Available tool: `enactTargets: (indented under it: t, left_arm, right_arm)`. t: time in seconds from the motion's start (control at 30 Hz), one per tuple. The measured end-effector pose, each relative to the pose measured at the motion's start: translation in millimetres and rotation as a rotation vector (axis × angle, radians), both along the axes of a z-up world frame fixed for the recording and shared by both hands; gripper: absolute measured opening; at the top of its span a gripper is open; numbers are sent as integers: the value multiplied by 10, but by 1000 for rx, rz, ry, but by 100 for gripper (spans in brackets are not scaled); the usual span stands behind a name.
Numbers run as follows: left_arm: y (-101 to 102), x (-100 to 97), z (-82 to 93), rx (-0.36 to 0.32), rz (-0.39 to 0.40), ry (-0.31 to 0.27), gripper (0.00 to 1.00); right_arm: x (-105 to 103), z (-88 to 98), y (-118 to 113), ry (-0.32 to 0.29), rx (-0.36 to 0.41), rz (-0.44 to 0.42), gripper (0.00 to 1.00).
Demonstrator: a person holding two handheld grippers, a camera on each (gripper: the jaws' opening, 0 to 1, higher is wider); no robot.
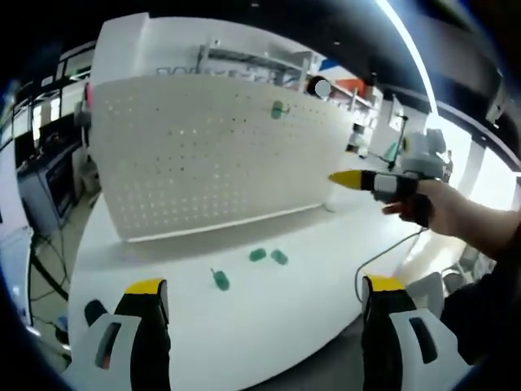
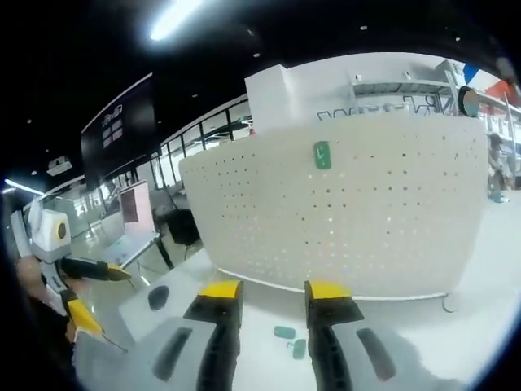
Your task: Insert the hook assembly into the mounting plate slot until the hook locks in place.
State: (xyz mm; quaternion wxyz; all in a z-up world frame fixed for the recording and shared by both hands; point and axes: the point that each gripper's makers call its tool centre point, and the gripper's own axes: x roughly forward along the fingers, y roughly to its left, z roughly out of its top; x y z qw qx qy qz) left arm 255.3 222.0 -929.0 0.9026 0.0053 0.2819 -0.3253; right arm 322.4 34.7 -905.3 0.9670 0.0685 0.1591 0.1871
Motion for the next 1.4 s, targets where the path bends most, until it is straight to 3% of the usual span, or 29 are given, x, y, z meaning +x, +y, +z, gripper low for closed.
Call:
enactTargets:
  t: [0.3,0.83,1.4]
  left_arm:
    - [25,-120,-181,41,-5,76,100]
    - [77,-233,-329,63,3,118,100]
    - [68,-359,-526,75,-18,177,100]
  right_arm:
    - [-286,-285,179,65,-33,72,31]
    - [-877,-792,336,213,-68,183,32]
    - [-1049,-975,498,285,-57,231,33]
